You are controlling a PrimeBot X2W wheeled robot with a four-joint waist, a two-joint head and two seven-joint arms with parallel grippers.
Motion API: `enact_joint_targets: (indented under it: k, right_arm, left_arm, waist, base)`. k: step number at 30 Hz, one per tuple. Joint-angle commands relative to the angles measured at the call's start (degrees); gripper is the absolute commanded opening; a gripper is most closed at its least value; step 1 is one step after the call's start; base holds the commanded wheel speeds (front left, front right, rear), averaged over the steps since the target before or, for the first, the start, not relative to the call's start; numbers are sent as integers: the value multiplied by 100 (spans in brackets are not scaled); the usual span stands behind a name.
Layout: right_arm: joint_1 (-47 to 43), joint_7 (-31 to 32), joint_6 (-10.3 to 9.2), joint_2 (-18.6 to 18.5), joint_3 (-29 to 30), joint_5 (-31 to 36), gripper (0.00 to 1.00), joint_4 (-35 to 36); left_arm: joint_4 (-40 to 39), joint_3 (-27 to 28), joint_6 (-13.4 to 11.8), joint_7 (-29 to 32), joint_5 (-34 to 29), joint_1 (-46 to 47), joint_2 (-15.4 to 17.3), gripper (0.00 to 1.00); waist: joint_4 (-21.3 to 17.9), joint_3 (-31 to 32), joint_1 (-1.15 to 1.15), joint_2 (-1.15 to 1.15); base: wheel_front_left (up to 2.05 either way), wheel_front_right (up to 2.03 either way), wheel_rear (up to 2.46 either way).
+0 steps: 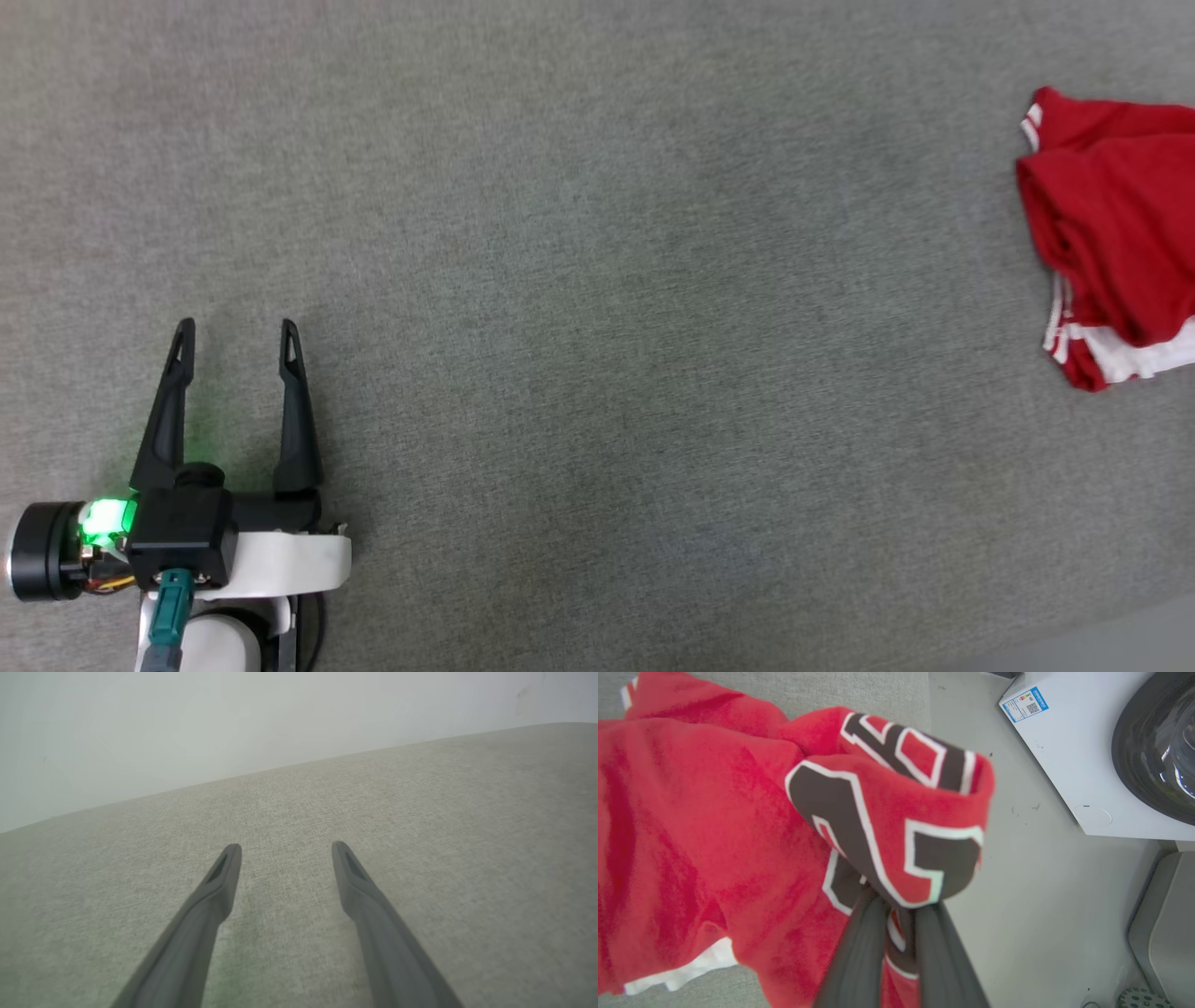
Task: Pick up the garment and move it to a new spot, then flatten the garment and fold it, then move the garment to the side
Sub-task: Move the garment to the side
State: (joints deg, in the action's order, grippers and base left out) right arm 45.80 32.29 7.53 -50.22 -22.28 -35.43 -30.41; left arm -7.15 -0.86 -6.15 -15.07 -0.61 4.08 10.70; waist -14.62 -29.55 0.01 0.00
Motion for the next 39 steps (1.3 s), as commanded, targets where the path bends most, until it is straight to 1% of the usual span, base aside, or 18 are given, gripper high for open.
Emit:
enact_joint_targets:
  k: [1,5,6,7,11,13,17,19,21,26,30,33,35,37,38,39]
  right_arm:
    - [133,-76,-10,118,115,159,0,-178]
    - [207,-247,-9,423,382,539,0,-673]
    - [230,-309,-9,494,480,620,38,-776]
    - [250,-409,-9,540,590,745,100,-881]
    - [275,-868,-9,687,852,1289,100,-1076]
    - [342,-1308,-10,626,994,1642,100,-1005]
    - [357,-2306,-9,830,1341,2365,100,-834]
    - [370,-2784,-9,1018,1623,2663,100,-731]
    - [311,-3275,-9,1263,1772,2950,100,-560]
    - [63,-4324,-10,1996,1836,3303,100,-115]
    - [-337,-4663,-9,2585,1707,3285,100,373]
    - [-768,-4735,-9,2999,1667,3118,100,779]
    - [-1058,-4746,-9,3249,1596,3153,100,1032]
    - [-1391,-4743,-9,3423,1638,3079,100,1257]
    - [-1391,-4743,-9,3423,1638,3079,100,1257]
    - [-1723,-4743,-9,3596,1638,3028,100,1420]
  left_arm:
    - [-46,22,-23,-12,2,113,47,100]
    - [-47,6,-49,-12,23,139,70,100]
    - [-32,-4,-57,-11,25,154,63,100]
    - [-9,-18,-59,-11,26,151,54,100]
    - [71,-111,-87,-12,46,42,-14,100]
    - [93,-144,-104,-12,61,-46,-60,100]
    - [158,-198,-144,-12,108,-214,-172,100]
    - [185,-208,-172,-12,122,-309,-219,100]
    - [216,-216,-185,-12,153,-407,-279,100]
    - [270,-291,-162,-12,153,-644,-342,100]
    - [313,-313,-162,-12,181,-799,-391,100]
    - [395,-347,-126,-12,170,-865,-425,100]
    - [458,-367,-107,-12,168,-887,-442,100]
    - [524,-386,-99,-12,172,-907,-460,100]
    - [524,-386,-99,-12,172,-907,-460,100]
    - [574,-393,-89,-12,178,-933,-473,100]
  waist:
    - [34,-191,-1,0]
    - [79,-228,-1,0]
    - [94,-196,-1,0]
    - [109,-143,-1,0]
    - [184,195,-1,0]
    - [237,388,-1,0]
    - [362,790,-1,0]
    - [435,983,-1,0]
    - [505,1166,-1,0]
    - [703,1563,-1,0]
    - [893,1851,-1,0]
    - [1010,2032,-1,0]
    - [1090,2140,-1,0]
    - [1146,2234,-1,0]
    - [1146,2234,-1,0]
    - [1181,2314,-1,0]
  base:
    - [0,0,0]
    - [0,0,0]
    - [0,0,0]
    - [0,0,0]
    - [0,0,0]
    - [0,0,0]
    - [0,0,0]
    - [0,0,0]
    - [0,0,0]
    - [0,0,0]
    - [0,0,0]
    - [0,0,0]
    - [0,0,0]
    - [0,0,0]
    - [0,0,0]
    - [0,0,0]
